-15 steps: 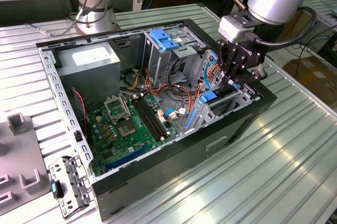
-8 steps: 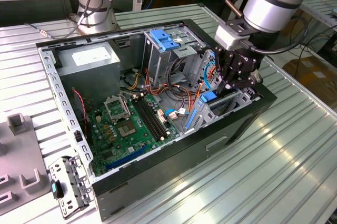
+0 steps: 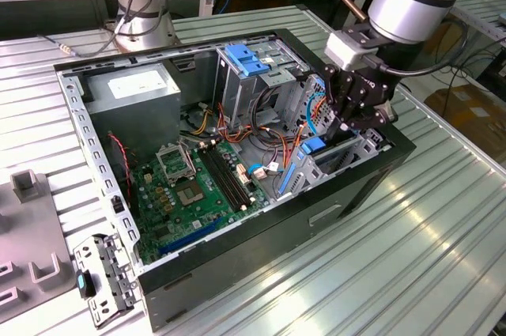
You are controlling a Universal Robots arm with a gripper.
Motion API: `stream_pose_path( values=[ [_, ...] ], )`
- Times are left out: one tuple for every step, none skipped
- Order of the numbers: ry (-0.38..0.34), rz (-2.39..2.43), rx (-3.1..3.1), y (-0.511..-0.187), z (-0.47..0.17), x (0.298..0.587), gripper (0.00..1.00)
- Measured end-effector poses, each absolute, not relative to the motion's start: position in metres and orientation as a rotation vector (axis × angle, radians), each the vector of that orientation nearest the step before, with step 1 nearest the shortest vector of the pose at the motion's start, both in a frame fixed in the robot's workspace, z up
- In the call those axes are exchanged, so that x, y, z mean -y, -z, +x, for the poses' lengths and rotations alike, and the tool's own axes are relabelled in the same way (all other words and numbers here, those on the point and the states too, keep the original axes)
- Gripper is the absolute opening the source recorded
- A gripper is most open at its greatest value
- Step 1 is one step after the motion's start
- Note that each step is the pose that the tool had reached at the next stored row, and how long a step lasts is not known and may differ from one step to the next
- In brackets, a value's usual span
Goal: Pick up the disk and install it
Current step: 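Insert the disk into the insertion slot, then insert the first disk wire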
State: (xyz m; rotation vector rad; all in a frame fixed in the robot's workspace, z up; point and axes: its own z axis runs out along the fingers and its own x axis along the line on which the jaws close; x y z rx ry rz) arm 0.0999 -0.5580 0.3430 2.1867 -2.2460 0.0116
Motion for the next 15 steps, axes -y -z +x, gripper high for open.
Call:
stream_pose_path(
  values=[
    [-0.011, 2.187, 2.246, -0.343, 0.0999, 0.558, 0.11],
    [-0.011, 2.187, 2.246, -0.343, 0.0999, 0.558, 0.11],
    [-0.012, 2.187, 2.246, -0.3431, 0.0999, 0.558, 0.11],
    [-0.012, 2.187, 2.246, -0.3433, 0.0999, 0.558, 0.11],
    [-0.012, 2.187, 2.246, -0.3432, 0.0999, 0.558, 0.11],
    [-0.012, 2.187, 2.246, -0.3435, 0.0999, 0.558, 0.11],
    [-0.012, 2.187, 2.246, -0.3437, 0.0999, 0.558, 0.11],
    [-0.012, 2.187, 2.246, -0.3438, 0.0999, 0.558, 0.11],
    [-0.012, 2.187, 2.246, -0.3438, 0.0999, 0.558, 0.11],
    [-0.012, 2.187, 2.246, -0.3438, 0.0999, 0.558, 0.11],
    [-0.012, 2.187, 2.246, -0.3439, 0.0999, 0.558, 0.11],
    [-0.012, 2.187, 2.246, -0.3439, 0.0999, 0.558, 0.11],
    [-0.012, 2.187, 2.246, -0.344, 0.0999, 0.558, 0.11],
    [-0.012, 2.187, 2.246, -0.344, 0.0999, 0.558, 0.11],
    [-0.012, 2.187, 2.246, -0.3441, 0.0999, 0.558, 0.11]
  ],
)
